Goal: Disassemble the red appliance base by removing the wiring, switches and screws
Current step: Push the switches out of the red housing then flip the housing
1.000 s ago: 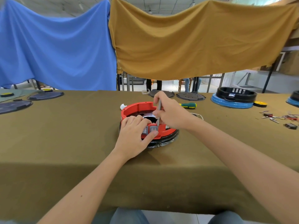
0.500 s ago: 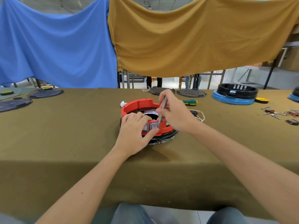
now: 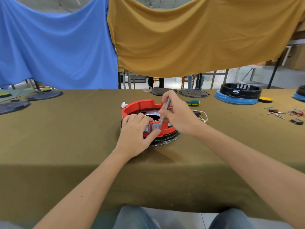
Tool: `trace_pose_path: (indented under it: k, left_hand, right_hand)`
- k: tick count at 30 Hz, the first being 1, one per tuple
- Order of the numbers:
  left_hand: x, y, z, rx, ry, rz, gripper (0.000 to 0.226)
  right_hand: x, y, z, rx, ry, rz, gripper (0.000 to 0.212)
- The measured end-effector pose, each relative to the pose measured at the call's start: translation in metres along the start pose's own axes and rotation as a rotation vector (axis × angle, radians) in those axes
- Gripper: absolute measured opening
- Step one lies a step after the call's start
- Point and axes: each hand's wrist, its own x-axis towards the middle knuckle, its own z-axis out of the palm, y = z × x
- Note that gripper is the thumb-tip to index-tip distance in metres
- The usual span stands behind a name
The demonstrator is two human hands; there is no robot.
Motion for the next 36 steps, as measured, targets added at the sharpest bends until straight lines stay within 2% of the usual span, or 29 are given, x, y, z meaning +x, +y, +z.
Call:
trace_pose_path:
  k: [10,15,18,27,36]
  left_hand:
    - [0.0,0.0,-0.001,-0.009,0.008,0.001,0.045]
    - [0.0,0.001,-0.002,-0.017,0.002,-0.002,0.045]
    - [0.0,0.001,-0.002,-0.02,-0.005,-0.004,0.047]
    - [0.001,0.0,-0.002,-0.04,0.022,-0.013,0.04]
    - [0.003,-0.002,-0.002,-0.118,0.02,-0.038,0.048]
  right_hand:
    - [0.017,-0.007,-0.007,0.023,-0.117,0.06,0.021]
    - [0.011,-0.01,-0.012,0.117,0.034,-0.025,0.026]
    - [0.009,-0.015,-0.008,0.164,0.02,-0.081,0.027]
    - [0.009,-0.023,0.01,-0.129,-0.13,-0.187,0.019]
    - [0.025,-0.034,0.01,-0.267,-0.234,-0.119,0.017]
